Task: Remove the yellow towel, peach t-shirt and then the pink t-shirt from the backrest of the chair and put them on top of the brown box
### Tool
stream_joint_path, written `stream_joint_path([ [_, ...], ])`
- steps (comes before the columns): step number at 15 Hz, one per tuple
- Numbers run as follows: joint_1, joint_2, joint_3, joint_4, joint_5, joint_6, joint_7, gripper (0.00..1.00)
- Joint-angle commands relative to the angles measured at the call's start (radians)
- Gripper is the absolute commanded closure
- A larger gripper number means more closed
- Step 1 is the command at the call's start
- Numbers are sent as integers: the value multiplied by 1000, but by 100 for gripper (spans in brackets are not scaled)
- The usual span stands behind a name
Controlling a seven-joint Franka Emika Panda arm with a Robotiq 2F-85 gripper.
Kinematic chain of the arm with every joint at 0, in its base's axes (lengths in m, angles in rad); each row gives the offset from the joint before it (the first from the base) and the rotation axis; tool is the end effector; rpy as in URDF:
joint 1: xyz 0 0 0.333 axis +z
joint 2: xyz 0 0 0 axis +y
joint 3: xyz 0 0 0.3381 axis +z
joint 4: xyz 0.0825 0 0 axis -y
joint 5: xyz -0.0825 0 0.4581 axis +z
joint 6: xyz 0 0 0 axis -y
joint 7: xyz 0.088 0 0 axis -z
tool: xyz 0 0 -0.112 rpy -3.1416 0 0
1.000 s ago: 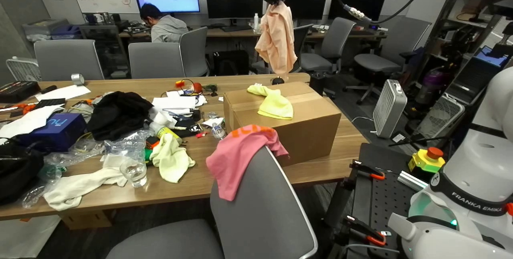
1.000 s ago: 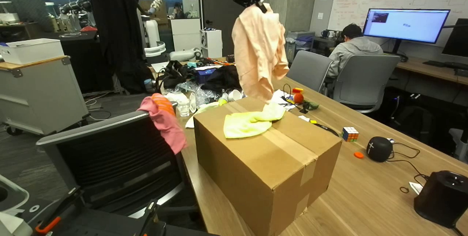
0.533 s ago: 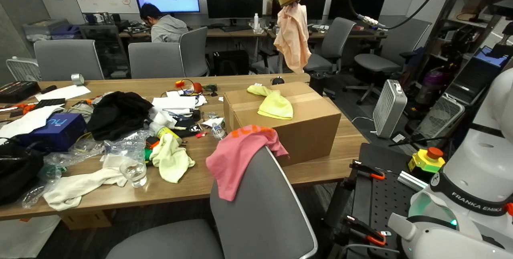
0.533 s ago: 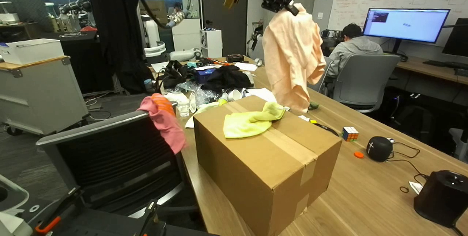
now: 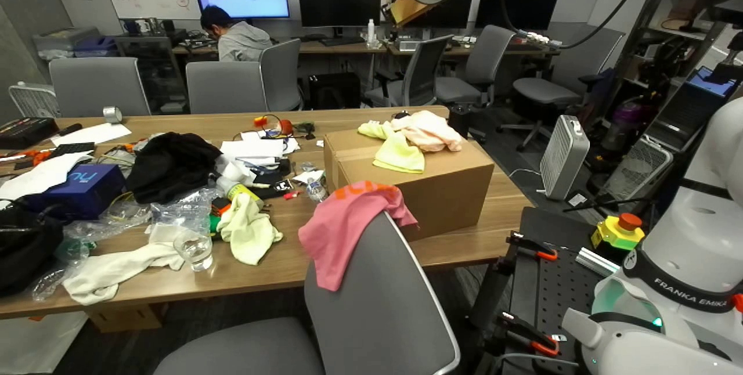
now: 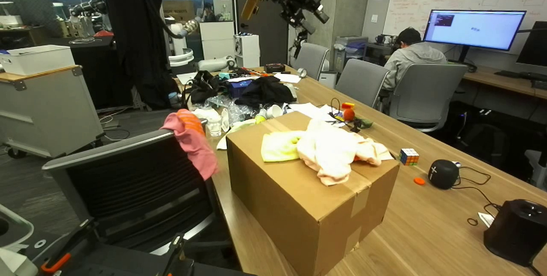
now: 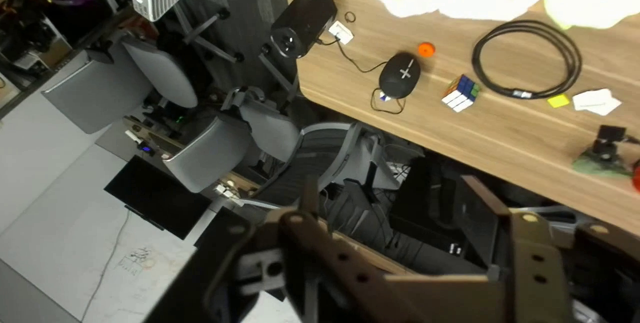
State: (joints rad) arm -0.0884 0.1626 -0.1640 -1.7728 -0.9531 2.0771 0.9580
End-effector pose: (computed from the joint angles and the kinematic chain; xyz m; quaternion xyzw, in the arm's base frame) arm 0.6724 -0.2140 0.4929 0.8349 -0.3407 0.2057 0.3800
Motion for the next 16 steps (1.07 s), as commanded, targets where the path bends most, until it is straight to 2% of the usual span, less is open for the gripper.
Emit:
stream_joint_path([
  [1,31,-111,65,-140,96,-8,-116,0],
  [7,122,-257,183,-371,313,-70,-272,0],
  [11,186,-307,262,-498,463,-84,-367,0],
  [13,218,-311,299,-544,534,-67,-419,0],
  [16,251,-308,353,-610,525,25,-377,0],
])
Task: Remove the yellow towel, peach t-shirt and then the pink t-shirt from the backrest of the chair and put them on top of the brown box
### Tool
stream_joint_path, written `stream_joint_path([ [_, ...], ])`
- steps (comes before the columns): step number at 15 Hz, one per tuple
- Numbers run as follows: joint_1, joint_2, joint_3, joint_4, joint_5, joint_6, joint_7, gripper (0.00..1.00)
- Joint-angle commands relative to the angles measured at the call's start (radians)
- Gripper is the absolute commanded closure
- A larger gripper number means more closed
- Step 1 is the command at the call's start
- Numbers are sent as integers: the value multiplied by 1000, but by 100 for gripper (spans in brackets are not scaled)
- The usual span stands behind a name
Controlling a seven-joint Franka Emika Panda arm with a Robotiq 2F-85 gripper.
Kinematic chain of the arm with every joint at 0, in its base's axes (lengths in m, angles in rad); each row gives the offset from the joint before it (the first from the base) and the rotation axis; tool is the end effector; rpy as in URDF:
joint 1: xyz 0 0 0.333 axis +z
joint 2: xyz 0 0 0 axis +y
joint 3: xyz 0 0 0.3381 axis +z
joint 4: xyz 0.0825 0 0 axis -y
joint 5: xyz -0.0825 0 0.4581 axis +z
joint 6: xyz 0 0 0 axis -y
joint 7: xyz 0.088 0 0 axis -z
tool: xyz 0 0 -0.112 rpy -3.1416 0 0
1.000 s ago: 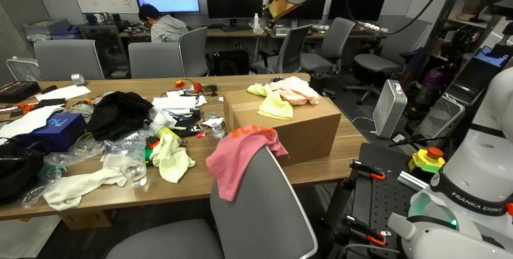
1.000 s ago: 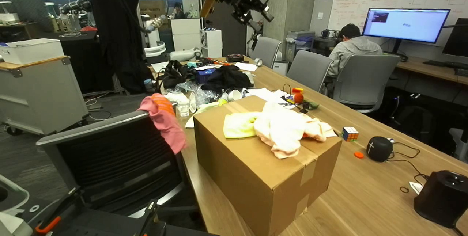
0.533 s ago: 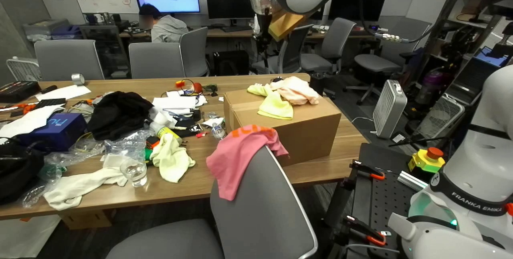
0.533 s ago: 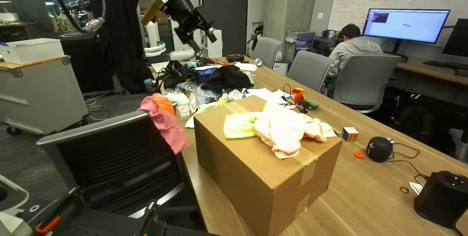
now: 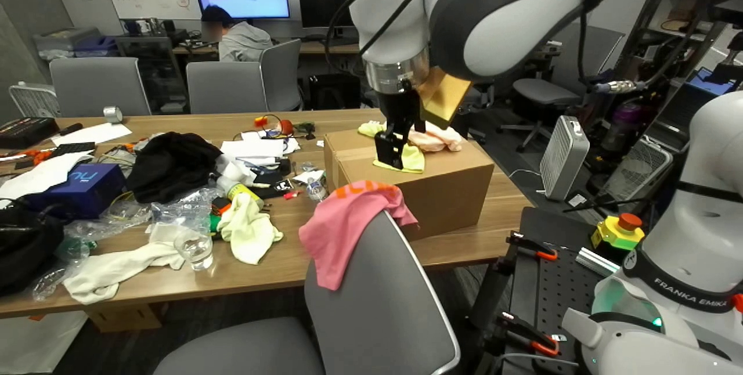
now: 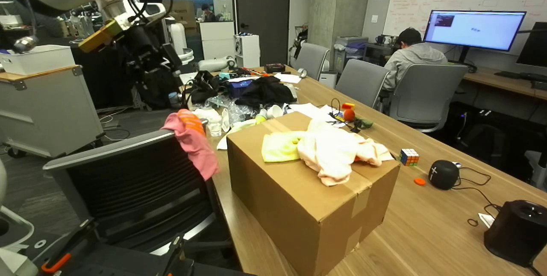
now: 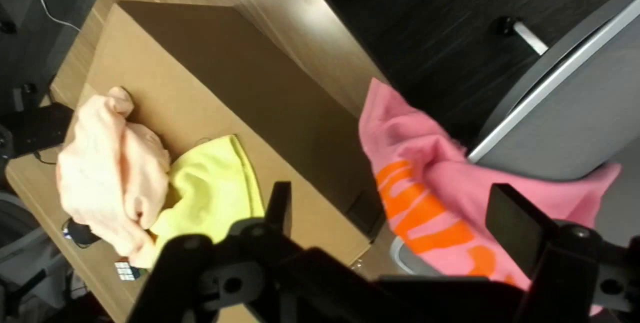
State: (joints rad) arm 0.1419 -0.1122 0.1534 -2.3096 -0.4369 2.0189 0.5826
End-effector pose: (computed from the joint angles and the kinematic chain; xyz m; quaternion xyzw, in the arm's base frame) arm 0.5184 0.1298 0.3551 0.9764 -0.0303 0.0023 0.2136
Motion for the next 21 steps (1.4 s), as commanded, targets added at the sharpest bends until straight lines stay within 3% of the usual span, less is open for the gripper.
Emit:
stream_joint_path([
  [1,27,-25,50,-98,-13,143,36,0],
  [5,20,-17,77,-168,-97,329,159,0],
  [9,-1,-5,68,-210,-192,414,262,0],
  [15,-16,25,58,-244,-208,481,323,0],
  [21,18,98,73,-192,-169,454,292,0],
])
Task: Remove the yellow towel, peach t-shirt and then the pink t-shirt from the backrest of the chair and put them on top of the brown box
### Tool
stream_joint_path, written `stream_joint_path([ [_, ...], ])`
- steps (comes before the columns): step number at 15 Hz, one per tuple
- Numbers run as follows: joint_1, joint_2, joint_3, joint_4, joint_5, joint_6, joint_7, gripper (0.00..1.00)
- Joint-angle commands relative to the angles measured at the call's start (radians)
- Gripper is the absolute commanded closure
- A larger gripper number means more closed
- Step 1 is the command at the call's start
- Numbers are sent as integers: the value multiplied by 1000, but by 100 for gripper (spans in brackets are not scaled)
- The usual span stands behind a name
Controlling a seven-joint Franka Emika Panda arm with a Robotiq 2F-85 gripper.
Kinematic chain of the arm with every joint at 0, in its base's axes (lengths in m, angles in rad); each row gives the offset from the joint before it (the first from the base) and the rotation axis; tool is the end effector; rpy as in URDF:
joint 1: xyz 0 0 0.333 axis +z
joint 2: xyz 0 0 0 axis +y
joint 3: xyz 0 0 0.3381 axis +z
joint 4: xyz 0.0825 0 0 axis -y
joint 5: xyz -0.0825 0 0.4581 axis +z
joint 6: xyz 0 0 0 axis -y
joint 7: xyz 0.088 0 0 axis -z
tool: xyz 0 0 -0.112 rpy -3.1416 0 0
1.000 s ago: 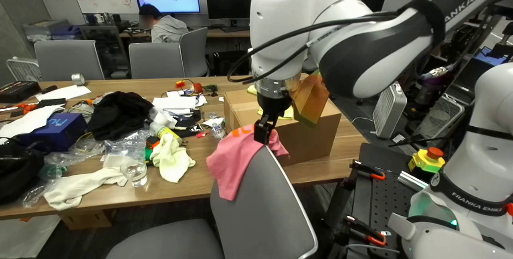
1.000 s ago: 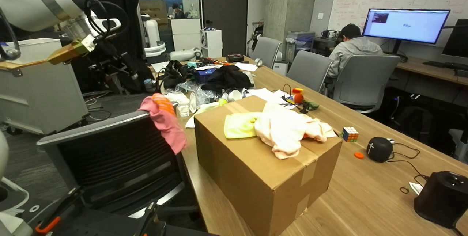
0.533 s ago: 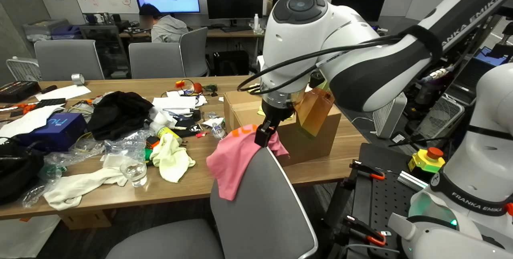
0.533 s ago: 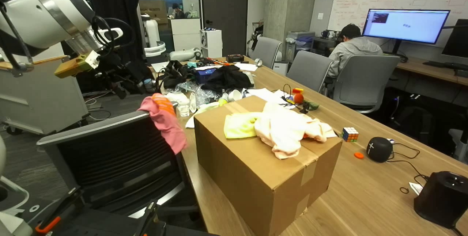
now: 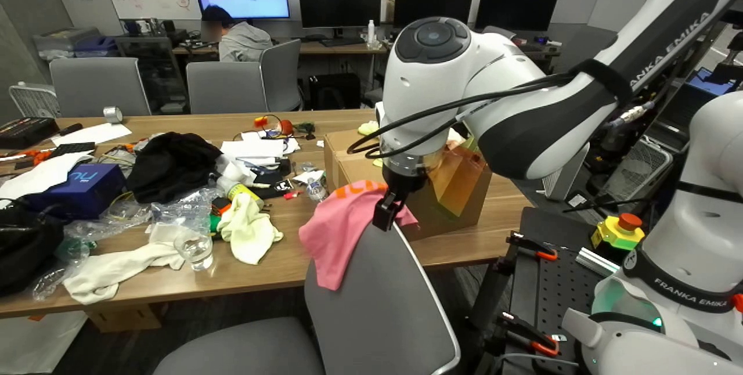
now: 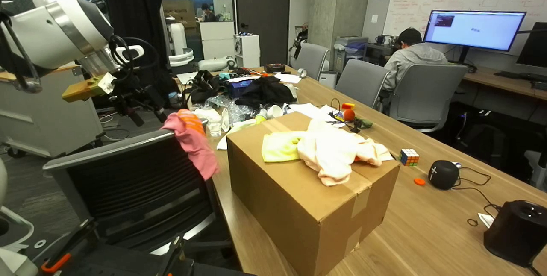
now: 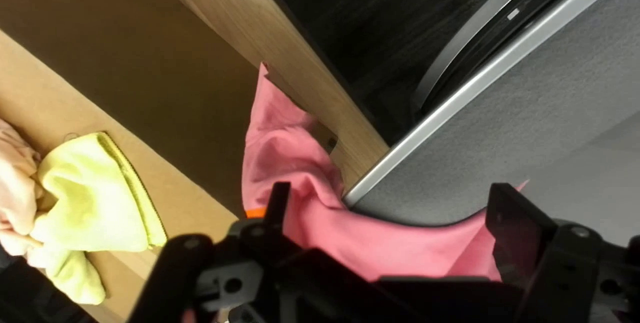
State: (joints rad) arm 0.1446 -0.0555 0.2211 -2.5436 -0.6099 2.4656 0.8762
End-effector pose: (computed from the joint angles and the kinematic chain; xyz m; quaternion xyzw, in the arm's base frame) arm 0.4613 0.1745 0.2472 0.9815 -0.0120 0.1006 0.1627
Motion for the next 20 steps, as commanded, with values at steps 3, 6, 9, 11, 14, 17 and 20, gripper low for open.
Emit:
stream_joint_path([
  [3,26,87,-2,89,-10,2,5,0],
  [6,28,141,-20,156,-34,-3,24,0],
  [9,31,193,-49,229,-56,-14,32,0],
  [11,33,224,-73,272,-48,-21,24,0],
  [14,37,269,-110,308,-43,-26,23,0],
  [17,40,310,-143,332,-38,-27,22,0],
  [20,41,340,-170,346,-26,-31,16,0],
])
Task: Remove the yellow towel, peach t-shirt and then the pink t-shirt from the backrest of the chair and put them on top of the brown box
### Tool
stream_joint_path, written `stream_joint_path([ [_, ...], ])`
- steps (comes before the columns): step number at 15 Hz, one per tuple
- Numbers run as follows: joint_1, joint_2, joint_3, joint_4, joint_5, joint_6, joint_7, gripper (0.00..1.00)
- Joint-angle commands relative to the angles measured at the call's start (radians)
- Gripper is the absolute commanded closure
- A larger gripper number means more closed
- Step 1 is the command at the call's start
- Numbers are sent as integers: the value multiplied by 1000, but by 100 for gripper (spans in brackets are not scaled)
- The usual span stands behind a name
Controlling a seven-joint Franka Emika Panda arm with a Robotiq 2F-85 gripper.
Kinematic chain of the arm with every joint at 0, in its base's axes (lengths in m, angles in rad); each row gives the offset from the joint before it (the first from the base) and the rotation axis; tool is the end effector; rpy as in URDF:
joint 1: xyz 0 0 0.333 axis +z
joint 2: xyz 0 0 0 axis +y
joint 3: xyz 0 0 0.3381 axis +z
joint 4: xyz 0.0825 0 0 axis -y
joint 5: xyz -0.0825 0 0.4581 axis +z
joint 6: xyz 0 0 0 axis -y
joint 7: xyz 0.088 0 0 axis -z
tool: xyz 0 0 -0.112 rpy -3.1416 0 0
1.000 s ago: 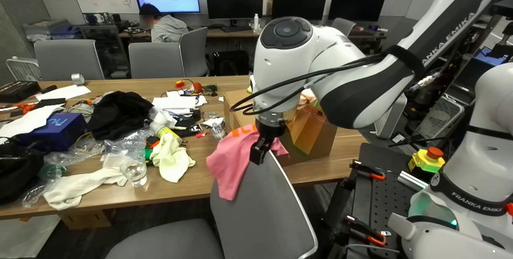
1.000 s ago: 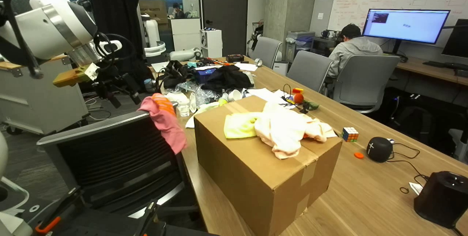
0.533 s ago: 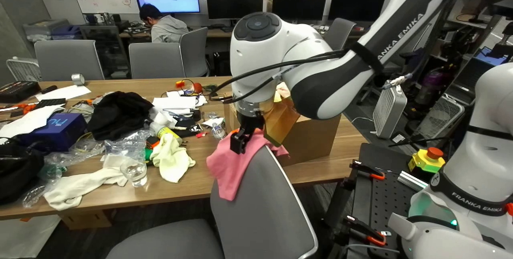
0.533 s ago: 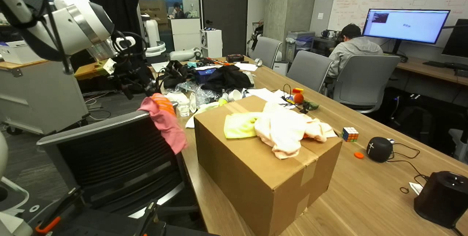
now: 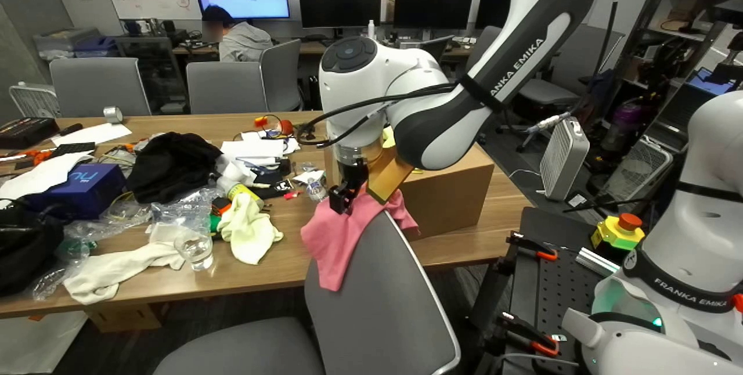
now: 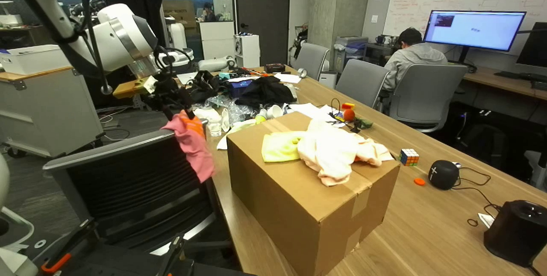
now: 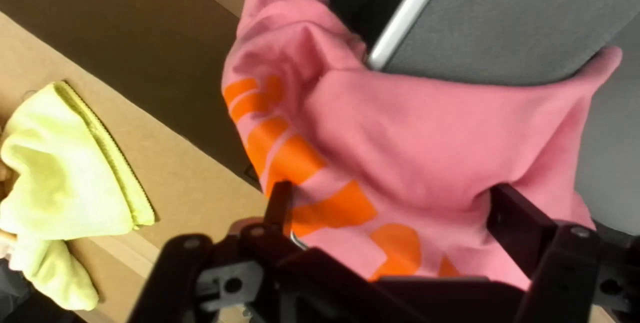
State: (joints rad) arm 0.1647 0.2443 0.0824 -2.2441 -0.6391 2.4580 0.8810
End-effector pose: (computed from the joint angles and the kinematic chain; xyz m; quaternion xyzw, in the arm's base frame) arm 0.5730 0.1440 0.2136 0.9806 -0.0633 0.0891 0.1629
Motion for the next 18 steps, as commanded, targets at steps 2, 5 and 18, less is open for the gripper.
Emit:
stream_joint_path([
  [2,23,53,-45,53,5,-26,12,0],
  [5,27,61,-58,60,4,-28,11,27],
  [18,47,-9,-39,74,33,-40,-25,96],
])
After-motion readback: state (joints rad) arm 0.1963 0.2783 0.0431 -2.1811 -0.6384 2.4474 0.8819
